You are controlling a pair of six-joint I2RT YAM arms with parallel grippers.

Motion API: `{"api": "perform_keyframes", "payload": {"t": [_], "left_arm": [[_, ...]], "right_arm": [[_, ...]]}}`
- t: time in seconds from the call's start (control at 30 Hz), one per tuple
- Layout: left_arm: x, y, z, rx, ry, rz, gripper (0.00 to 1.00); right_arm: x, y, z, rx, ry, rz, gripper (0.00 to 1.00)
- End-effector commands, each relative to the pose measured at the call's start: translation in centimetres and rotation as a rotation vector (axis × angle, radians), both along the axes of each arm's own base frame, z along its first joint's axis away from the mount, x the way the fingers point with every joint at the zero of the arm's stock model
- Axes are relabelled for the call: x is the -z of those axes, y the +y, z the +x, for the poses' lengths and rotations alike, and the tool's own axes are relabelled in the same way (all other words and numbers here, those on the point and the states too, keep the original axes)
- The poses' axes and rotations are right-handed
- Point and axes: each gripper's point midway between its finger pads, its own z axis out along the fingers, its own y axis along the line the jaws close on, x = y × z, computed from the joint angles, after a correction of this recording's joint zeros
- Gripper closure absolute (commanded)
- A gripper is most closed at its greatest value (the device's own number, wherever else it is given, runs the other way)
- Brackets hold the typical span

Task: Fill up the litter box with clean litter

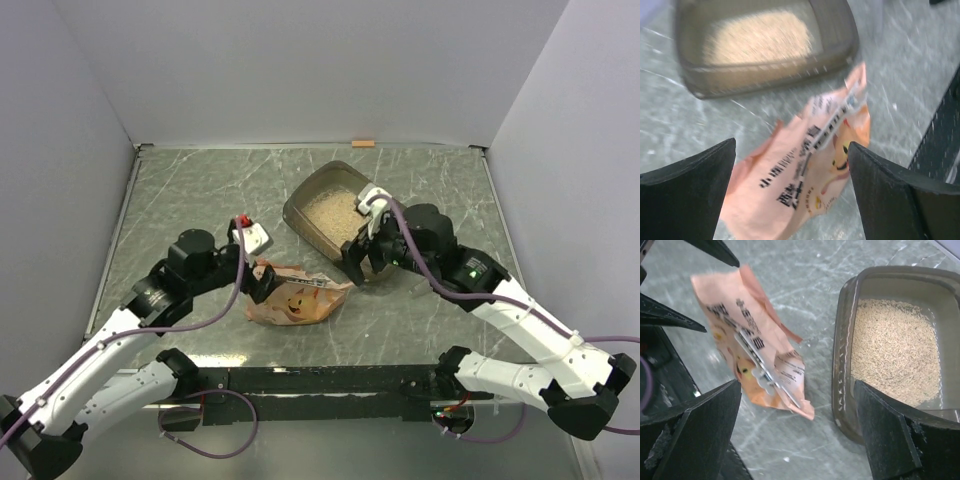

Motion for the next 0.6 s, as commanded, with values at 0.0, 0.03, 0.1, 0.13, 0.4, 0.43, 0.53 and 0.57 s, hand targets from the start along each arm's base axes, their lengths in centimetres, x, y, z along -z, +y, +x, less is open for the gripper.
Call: {"api": "perform_keyframes", "payload": {"t": [0.0, 0.03, 0.1, 0.13, 0.4, 0.43, 0.53, 0.57], "left_arm": [[-5.7, 1.9, 1.9, -0.192, -0.073, -0.096, 0.03], [-7.0, 2.3, 2.2, -0.234, -0.076, -0.128, 0.03], [-7.9, 4.0, 3.6, -0.421, -0.018, -0.190, 0.03], [-8.8, 4.9, 3.9, -0.482, -0.014, -0.207, 0.03], [-10.9, 7.3, 6.0, -0.678, -0.078, -0.287, 0.03], [-11.6, 7.5, 5.8, -0.680, -0.092, -0.319, 0.03], [-12.5, 7.4, 5.6, -0.669, -0.107, -0.359, 0.03], [-12.6, 7.4, 5.6, -0.668, -0.109, -0.357, 0.03]], "right_arm": [[-2.0, -0.4, 0.2, 0.133, 0.112, 0.088, 0.00], [-1.6, -0.4, 0.3, 0.150, 0.131, 0.083, 0.00], [-0.9, -1.0, 1.2, 0.246, 0.155, 0.092, 0.00], [-0.5, -1.4, 1.6, 0.296, 0.170, 0.096, 0.00], [-2.0, -4.2, 2.2, 0.439, 0.092, 0.191, 0.00], [-2.7, -4.9, 2.0, 0.457, 0.067, 0.229, 0.00], [-2.5, -5.5, 1.5, 0.445, 0.023, 0.266, 0.00], [-2.3, -5.7, 1.3, 0.446, 0.020, 0.266, 0.00]]}}
